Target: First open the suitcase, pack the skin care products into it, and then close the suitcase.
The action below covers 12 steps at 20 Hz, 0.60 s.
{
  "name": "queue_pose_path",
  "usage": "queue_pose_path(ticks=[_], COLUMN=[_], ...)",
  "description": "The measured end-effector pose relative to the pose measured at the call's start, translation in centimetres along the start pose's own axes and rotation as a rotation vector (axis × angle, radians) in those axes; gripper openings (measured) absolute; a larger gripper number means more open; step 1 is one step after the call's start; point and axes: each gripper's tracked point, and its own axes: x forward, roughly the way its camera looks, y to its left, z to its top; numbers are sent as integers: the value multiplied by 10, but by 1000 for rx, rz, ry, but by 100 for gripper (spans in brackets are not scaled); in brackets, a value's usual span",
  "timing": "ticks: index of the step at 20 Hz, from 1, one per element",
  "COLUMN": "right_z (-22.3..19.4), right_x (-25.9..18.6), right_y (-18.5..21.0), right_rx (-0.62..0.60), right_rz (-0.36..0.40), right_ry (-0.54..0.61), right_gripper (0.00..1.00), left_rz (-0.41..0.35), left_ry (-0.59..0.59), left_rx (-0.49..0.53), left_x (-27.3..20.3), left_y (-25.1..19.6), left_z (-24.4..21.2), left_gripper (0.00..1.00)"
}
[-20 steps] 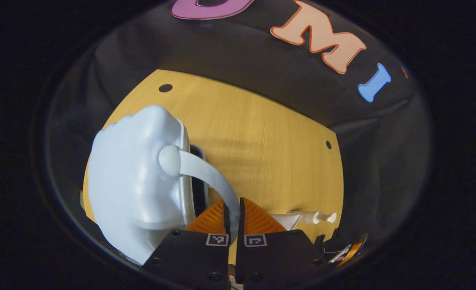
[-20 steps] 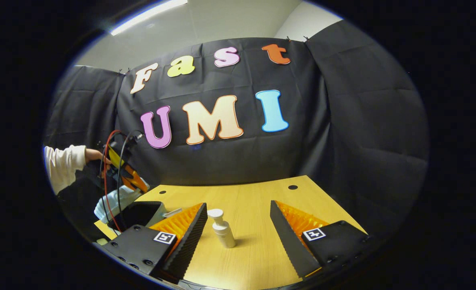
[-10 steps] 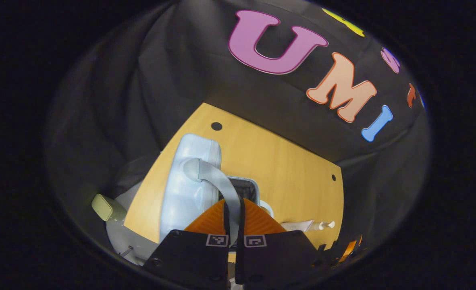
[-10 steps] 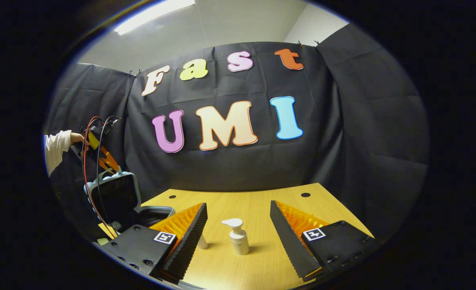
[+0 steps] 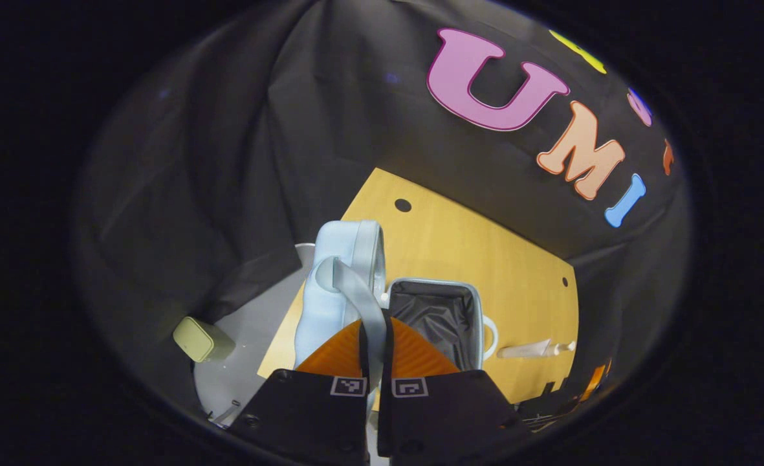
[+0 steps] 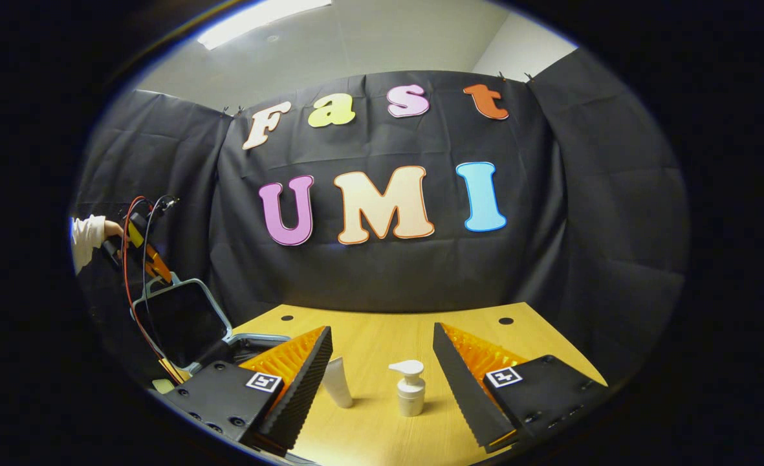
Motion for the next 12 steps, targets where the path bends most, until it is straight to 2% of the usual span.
queue_pose_path(ticks=[7,10,12], right_z=[-3,-5,-5], right_x=[3,6,8], right_y=[21,26,28], right_rx=[-12,-27,-28], right_rz=[-24,-32,-32], right_ry=[3,4,4], right_gripper=[96,98,98], left_rz=[47,92,90], left_ry=[-13,-34,-22], left_rx=[12,35,13], left_x=[23,43,59], left_y=[73,109,125], left_z=[-20,-37,-55], left_gripper=[0,0,0])
